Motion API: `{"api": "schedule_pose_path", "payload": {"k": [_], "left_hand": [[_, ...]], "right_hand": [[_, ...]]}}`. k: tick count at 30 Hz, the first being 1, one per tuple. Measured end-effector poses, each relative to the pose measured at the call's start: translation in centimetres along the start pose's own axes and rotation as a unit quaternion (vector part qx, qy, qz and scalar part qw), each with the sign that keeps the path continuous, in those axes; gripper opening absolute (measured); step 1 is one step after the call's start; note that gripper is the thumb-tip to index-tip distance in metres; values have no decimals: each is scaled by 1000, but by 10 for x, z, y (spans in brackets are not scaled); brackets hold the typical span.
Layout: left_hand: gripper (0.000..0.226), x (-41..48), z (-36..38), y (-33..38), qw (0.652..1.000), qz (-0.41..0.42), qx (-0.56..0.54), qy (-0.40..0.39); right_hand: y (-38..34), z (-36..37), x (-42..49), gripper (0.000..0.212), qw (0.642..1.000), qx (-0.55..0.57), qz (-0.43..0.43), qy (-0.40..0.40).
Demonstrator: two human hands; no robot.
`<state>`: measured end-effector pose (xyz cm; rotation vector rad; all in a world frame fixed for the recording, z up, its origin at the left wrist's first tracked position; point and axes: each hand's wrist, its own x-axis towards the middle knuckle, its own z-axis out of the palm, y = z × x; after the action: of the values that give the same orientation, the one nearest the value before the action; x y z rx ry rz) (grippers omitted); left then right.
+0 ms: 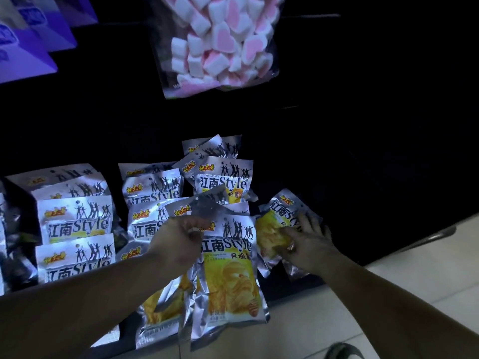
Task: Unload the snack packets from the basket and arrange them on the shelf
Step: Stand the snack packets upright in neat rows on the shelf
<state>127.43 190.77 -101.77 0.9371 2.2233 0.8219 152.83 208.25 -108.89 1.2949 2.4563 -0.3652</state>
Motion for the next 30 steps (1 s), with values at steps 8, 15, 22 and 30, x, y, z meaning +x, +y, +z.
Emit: {"api": "schedule_pose_path", "payload": {"k": [8,15,22,30], "left_hand": [[44,-6,-3,-9,998,-6,-58,-9],[51,-6,-1,-12,999,4,-51,-5],[42,-12,-3,5,999,-2,-53,-5],[42,-40,-15,24,986,60,-148,-50]], "right_hand": [[-41,36,-15,59,992,-20,-128,10],[3,18,-9,53,973,-73,-211,57],[21,6,-28,28,973,8,-214,86],[-57,-60,-67,47,852,522,31,-3]]}}
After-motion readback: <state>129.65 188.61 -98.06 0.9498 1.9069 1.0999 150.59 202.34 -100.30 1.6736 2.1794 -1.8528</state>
